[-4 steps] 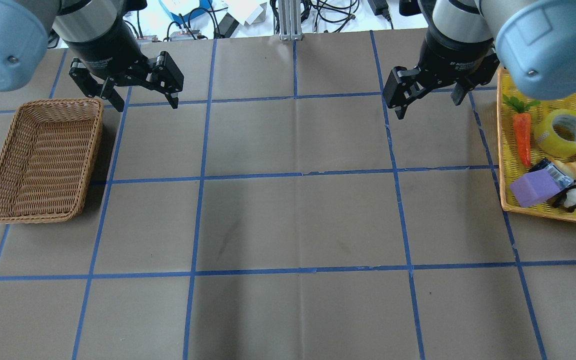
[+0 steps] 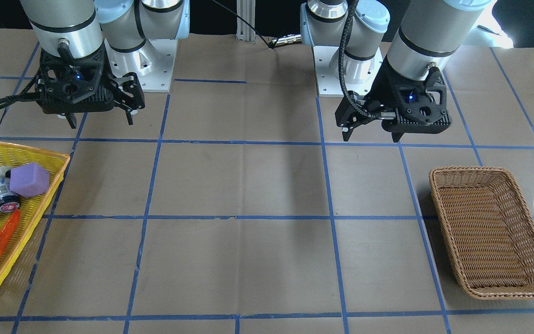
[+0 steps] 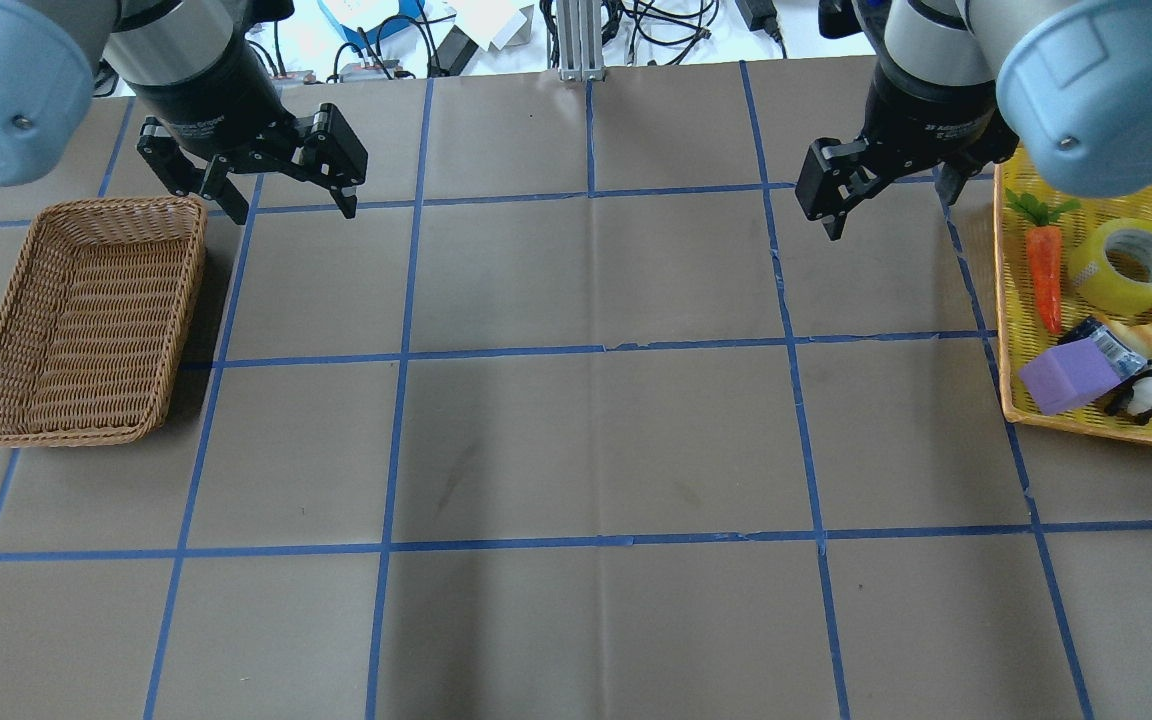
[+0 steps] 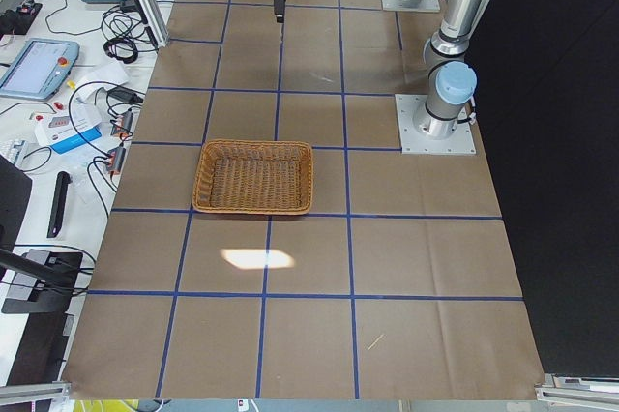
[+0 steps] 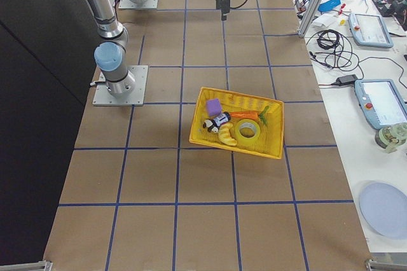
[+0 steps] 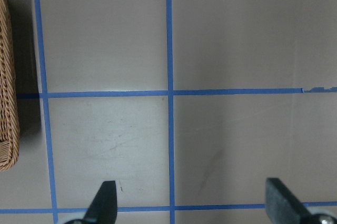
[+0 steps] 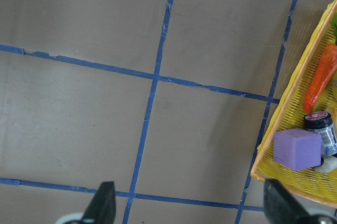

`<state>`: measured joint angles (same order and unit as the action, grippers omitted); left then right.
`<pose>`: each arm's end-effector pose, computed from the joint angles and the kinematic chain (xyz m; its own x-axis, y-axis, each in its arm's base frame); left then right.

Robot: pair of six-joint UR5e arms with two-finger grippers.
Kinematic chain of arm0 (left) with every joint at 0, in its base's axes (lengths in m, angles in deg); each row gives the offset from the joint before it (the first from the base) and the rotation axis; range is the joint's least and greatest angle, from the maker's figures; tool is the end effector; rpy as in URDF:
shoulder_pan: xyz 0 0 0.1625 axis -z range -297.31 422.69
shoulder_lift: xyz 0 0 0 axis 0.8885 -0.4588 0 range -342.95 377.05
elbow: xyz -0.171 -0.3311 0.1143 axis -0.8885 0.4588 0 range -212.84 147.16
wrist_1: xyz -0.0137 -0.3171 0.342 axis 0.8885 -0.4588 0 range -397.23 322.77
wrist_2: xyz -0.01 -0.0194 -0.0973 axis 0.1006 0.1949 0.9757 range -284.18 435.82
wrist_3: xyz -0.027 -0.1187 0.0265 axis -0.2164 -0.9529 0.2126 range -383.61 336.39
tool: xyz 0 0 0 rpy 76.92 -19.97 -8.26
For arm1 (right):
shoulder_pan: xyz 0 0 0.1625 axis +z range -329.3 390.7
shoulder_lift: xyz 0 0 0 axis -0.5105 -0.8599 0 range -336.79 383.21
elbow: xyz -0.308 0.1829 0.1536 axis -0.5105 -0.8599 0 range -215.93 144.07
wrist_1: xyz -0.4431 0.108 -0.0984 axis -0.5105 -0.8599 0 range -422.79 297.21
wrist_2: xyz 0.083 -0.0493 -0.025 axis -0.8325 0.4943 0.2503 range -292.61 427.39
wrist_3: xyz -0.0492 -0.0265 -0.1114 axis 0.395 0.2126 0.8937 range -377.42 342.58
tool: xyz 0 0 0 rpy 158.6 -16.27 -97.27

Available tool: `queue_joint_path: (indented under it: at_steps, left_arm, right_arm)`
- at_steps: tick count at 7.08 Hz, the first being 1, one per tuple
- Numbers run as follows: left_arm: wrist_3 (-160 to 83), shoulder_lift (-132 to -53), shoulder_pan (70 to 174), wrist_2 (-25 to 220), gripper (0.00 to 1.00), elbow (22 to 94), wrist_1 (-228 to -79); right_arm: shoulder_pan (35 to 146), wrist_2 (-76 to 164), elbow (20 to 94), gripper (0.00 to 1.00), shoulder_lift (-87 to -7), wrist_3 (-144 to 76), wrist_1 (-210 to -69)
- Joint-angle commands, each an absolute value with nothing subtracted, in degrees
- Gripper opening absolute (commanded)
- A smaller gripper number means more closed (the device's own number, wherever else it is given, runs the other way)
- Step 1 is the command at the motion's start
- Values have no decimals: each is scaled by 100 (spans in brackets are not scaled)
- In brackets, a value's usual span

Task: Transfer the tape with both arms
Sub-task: 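Move the right gripper over the yellow tray toward the yellow tape roll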

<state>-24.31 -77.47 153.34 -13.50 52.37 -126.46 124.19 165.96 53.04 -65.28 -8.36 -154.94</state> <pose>-0.1413 -0.5782 0.4304 -0.9999 -0.0007 0.0120 -0.0009 0.9998 -0.0178 0.1487 -0.5526 0.4282 -0.9653 -0.2124 0.1517 -0.2157 0.9764 -0.0054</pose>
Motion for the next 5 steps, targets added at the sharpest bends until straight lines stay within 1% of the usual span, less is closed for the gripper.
queue_joint_path:
  at_steps: [1,3,4,5]
  left_arm:
    - [-2422,-7734,15330,-1356,100,5250,-12652]
    - [-2422,-7734,15330,-1356,100,5250,-12643]
    - [-2422,-7734,15330,-1356,100,5267,-12643]
    - [-2422,-7726,15330,-1356,100,5259,-12652]
  right_arm:
    - [12134,16723,5293,100,-6459,191,-15621]
    - [10758,16453,5311,100,-6328,1538,-15586]
    - [10369,16242,5302,100,-6110,2380,-15648]
    - [9878,16222,5302,100,-5698,2737,-16040]
